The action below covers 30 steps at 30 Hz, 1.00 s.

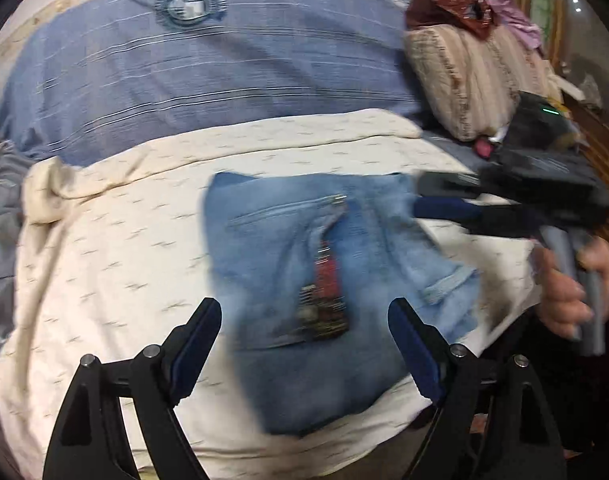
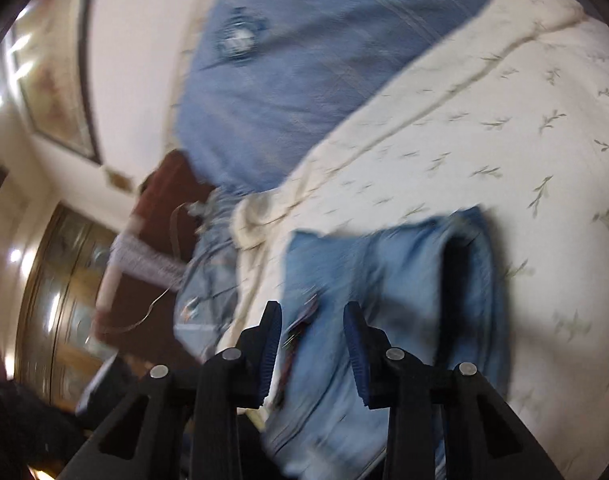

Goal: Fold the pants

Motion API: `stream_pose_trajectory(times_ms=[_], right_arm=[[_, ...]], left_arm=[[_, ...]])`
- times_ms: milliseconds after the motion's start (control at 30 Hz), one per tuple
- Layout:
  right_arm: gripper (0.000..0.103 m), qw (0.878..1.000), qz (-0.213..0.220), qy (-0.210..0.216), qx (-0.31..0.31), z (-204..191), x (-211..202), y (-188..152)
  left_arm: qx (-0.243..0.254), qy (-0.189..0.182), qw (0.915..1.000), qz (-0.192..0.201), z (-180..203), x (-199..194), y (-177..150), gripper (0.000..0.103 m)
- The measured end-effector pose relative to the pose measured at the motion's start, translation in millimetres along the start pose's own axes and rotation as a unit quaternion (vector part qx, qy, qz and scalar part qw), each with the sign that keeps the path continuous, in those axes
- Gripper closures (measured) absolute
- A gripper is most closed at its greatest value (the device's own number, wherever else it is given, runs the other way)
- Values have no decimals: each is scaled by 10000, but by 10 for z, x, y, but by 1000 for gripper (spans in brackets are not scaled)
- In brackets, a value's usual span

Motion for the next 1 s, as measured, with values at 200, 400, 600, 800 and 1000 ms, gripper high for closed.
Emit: stream_pose_trajectory(times_ms=[200, 400, 600, 800, 1000], right_arm=[[68, 9979, -428, -152, -452, -219, 43, -524], [69, 9906, -835, -1046, -265, 188, 159, -813], [85, 9881, -947, -1200, -195, 370, 231, -785], [85, 9912, -881, -990, 64, 395, 172, -752], [82, 9915, -544, -928, -725, 63, 40, -671]], left_arm=[[-227, 362, 9979, -490, -184, 163, -276, 18], [-338, 307, 9959, -780, -129, 341, -467, 16], [-633, 276, 9937, -880, -209, 502, -572, 8], [-698, 411, 9928, -884, -207, 370, -485, 8], [-600, 816, 9940, -407, -234, 52, -227, 8]])
Point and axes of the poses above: each gripper's, at about its wrist camera, not at the fingertips, and x roughly the way its jaws point, z to its right, y to its top, the point moved 9 cm from there along x, roughly the way its jaws point, and after that the axes turned 4 degrees about y, right-handed, at the moved point
